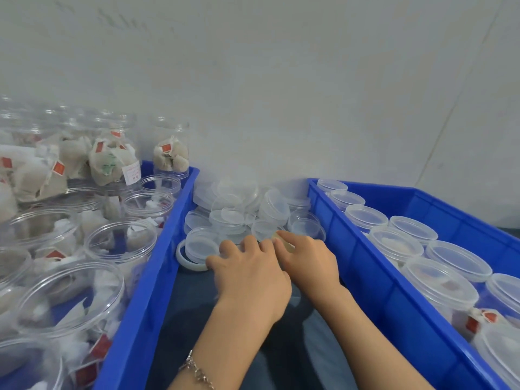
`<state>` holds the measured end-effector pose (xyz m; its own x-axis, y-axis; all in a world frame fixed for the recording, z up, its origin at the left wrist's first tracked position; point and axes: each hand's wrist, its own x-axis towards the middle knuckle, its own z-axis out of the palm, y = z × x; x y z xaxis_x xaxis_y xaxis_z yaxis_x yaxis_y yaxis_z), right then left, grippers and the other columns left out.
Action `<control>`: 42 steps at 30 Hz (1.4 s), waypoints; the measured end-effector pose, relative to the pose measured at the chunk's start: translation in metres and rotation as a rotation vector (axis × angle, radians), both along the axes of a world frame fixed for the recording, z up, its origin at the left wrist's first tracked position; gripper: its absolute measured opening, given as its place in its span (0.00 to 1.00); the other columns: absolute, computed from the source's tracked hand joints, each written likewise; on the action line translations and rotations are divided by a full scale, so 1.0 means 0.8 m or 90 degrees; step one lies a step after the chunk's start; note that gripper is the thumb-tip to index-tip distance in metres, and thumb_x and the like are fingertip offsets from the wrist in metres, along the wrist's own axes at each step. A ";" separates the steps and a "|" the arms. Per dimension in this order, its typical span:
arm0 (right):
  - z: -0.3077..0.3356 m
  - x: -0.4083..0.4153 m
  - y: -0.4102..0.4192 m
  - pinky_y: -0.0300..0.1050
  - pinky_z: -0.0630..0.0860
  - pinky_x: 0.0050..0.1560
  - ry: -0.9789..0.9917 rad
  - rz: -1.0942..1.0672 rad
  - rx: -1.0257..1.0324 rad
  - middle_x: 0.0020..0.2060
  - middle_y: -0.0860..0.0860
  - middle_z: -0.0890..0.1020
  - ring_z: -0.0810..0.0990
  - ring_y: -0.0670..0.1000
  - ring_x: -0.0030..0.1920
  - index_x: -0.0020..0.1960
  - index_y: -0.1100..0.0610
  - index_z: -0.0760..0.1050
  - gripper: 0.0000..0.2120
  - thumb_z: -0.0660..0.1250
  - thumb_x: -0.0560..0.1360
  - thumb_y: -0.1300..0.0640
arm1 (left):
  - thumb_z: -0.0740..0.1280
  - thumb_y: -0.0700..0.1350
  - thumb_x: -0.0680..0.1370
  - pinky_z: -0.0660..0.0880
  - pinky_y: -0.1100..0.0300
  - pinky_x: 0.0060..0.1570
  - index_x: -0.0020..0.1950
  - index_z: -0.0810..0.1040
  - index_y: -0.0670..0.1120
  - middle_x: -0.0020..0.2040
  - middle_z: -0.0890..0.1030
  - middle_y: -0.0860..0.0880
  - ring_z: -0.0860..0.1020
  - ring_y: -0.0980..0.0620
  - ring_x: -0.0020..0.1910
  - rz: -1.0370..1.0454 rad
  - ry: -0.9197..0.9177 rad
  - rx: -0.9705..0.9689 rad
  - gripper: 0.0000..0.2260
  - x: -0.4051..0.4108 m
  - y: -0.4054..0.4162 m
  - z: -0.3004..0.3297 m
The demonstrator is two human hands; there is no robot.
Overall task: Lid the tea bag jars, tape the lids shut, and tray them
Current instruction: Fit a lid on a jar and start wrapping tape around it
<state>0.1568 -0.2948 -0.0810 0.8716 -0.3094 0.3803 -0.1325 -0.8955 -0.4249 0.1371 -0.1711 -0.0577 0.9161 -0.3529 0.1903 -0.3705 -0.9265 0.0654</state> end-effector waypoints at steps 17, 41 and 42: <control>0.024 0.006 -0.017 0.46 0.69 0.39 0.006 -0.038 -0.070 0.44 0.50 0.82 0.78 0.55 0.43 0.52 0.52 0.75 0.13 0.57 0.76 0.46 | 0.55 0.50 0.76 0.58 0.47 0.45 0.63 0.67 0.51 0.62 0.69 0.53 0.64 0.44 0.60 0.009 0.049 -0.072 0.16 -0.014 -0.013 0.011; -0.028 -0.113 0.049 0.42 0.66 0.65 -0.002 0.224 0.245 0.64 0.38 0.68 0.66 0.40 0.66 0.71 0.43 0.55 0.36 0.65 0.67 0.50 | 0.59 0.50 0.79 0.71 0.53 0.59 0.69 0.68 0.53 0.65 0.74 0.55 0.76 0.54 0.55 0.164 0.161 -1.028 0.18 -0.059 0.018 -0.060; -0.027 -0.114 0.056 0.42 0.66 0.67 0.012 0.227 0.278 0.67 0.37 0.65 0.64 0.39 0.68 0.74 0.43 0.49 0.42 0.68 0.67 0.45 | 0.60 0.48 0.79 0.71 0.52 0.58 0.66 0.72 0.53 0.60 0.78 0.55 0.77 0.52 0.55 0.151 0.157 -1.037 0.15 -0.061 0.014 -0.058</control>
<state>0.0657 -0.2499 -0.1025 0.9565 -0.1200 0.2659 0.1343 -0.6281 -0.7665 0.0887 -0.1601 -0.1043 0.9789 0.1990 0.0472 -0.0752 0.1360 0.9879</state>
